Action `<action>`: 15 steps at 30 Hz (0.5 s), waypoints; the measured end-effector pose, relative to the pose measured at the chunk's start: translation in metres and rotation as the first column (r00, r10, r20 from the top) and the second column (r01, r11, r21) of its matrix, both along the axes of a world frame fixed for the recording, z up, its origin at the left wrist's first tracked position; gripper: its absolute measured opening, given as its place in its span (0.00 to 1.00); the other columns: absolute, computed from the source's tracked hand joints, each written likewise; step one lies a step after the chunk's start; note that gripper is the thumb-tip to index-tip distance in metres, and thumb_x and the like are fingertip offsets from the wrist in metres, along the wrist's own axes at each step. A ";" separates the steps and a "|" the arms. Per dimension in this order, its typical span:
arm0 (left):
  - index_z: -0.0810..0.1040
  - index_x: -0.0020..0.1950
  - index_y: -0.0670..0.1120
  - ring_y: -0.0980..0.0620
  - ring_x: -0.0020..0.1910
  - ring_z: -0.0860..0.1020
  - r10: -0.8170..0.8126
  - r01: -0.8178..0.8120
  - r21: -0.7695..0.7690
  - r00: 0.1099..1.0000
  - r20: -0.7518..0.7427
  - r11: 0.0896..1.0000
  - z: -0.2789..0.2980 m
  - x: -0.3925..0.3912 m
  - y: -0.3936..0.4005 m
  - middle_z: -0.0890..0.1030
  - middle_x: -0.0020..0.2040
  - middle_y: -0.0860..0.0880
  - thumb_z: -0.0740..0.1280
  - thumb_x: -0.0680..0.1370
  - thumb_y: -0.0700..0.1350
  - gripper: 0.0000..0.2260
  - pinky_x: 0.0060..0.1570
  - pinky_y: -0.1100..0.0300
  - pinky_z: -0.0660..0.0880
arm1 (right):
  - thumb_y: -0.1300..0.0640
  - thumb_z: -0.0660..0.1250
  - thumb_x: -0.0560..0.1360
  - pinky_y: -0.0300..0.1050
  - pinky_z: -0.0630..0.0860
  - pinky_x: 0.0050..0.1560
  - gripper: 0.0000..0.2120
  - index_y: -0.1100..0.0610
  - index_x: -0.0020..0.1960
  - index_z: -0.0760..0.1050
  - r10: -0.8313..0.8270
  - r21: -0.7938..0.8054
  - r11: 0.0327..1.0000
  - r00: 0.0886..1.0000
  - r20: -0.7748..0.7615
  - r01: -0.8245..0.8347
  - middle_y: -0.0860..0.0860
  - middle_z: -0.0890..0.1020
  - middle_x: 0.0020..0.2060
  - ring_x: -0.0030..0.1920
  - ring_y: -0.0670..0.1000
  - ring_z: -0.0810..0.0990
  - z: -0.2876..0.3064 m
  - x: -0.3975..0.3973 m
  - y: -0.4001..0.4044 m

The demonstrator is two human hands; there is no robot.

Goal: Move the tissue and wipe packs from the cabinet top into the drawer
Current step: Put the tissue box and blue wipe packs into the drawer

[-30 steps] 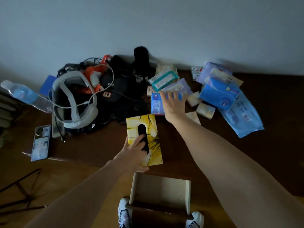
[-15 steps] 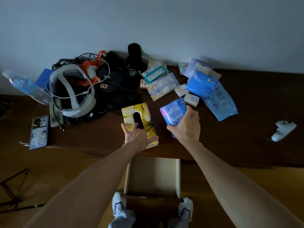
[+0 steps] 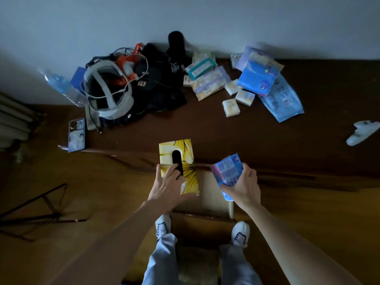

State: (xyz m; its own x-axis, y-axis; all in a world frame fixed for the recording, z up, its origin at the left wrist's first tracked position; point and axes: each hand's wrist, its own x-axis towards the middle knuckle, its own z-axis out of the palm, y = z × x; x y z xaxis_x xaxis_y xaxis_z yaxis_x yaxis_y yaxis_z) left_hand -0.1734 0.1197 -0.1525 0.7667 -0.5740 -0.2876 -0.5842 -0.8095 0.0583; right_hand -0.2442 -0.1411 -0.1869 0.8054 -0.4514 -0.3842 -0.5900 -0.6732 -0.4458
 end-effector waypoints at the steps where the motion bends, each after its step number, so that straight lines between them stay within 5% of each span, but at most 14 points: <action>1: 0.83 0.57 0.52 0.50 0.75 0.64 0.018 -0.019 -0.017 1.000 -0.013 1.000 0.002 -0.017 0.007 0.79 0.61 0.50 0.50 0.72 0.78 0.38 0.71 0.30 0.53 | 0.36 0.81 0.59 0.52 0.81 0.50 0.55 0.54 0.75 0.56 0.012 0.013 1.000 0.999 -0.038 -0.011 0.54 0.69 0.65 0.63 0.54 0.74 -0.005 -0.009 0.006; 8: 0.84 0.48 0.49 0.49 0.72 0.68 0.148 -0.154 -0.040 0.980 -0.130 0.987 -0.022 -0.114 0.046 0.77 0.61 0.51 0.59 0.69 0.77 0.33 0.72 0.32 0.54 | 0.35 0.81 0.58 0.52 0.76 0.50 0.55 0.55 0.73 0.58 0.111 0.100 0.991 0.957 -0.269 -0.087 0.55 0.69 0.62 0.61 0.58 0.75 -0.050 -0.054 0.046; 15: 0.83 0.45 0.47 0.48 0.54 0.78 0.191 -0.201 -0.034 0.963 -0.189 0.979 -0.137 -0.107 0.041 0.77 0.49 0.49 0.54 0.74 0.75 0.34 0.72 0.44 0.63 | 0.33 0.79 0.57 0.48 0.74 0.46 0.55 0.53 0.74 0.57 0.154 0.081 0.988 0.935 -0.321 -0.135 0.53 0.70 0.60 0.59 0.57 0.77 -0.146 -0.072 0.048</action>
